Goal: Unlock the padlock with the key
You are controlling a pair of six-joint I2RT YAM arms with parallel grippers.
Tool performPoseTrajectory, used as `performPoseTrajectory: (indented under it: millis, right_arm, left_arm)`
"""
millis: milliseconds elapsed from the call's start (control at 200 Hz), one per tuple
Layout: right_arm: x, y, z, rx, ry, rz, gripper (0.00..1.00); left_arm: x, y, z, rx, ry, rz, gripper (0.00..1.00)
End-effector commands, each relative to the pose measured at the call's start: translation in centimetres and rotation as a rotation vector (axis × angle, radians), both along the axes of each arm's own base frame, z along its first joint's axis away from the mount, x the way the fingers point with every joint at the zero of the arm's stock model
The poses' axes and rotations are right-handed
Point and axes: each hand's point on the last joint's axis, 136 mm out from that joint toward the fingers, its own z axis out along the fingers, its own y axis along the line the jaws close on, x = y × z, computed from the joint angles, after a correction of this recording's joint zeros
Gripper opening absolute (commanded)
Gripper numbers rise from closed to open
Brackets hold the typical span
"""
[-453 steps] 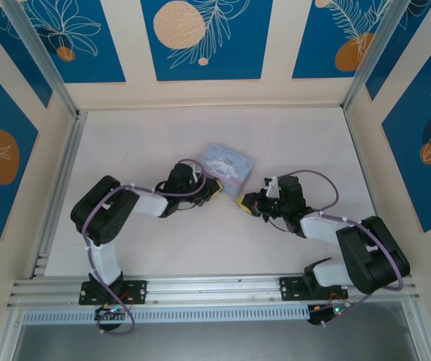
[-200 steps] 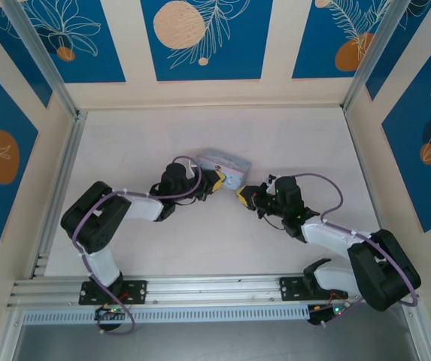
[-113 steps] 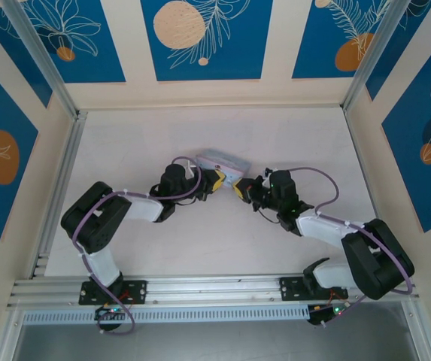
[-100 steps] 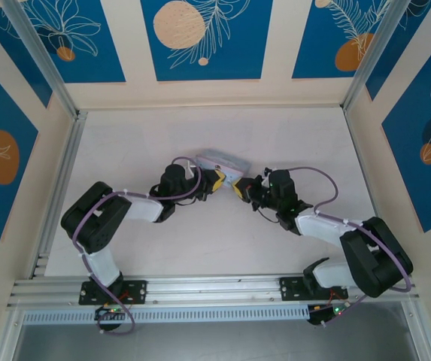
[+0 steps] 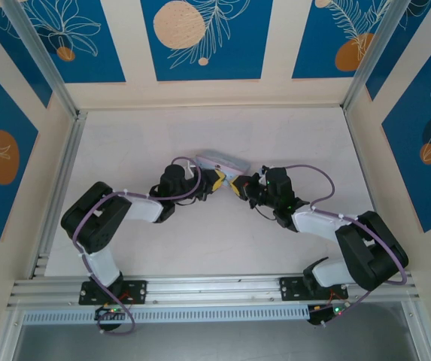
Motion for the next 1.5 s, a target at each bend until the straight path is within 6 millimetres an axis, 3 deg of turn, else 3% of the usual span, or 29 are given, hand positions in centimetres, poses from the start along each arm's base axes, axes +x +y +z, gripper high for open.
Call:
performPoseTrajectory:
  millis: [0, 595, 1495]
  right_arm:
    - [0.7, 0.4, 1.0, 0.01, -0.027, -0.011, 0.0]
    - [1.5, 0.5, 0.5, 0.008, -0.018, -0.023, 0.0]
    - [1.5, 0.8, 2.2, 0.027, -0.053, -0.009, 0.0]
  left_arm:
    - [-0.1, -0.4, 1.9, -0.052, -0.059, -0.005, 0.0]
    - [-0.4, -0.3, 2.2, -0.056, -0.063, -0.012, 0.0]
    - [-0.4, -0.4, 1.4, -0.036, -0.058, -0.014, 0.0]
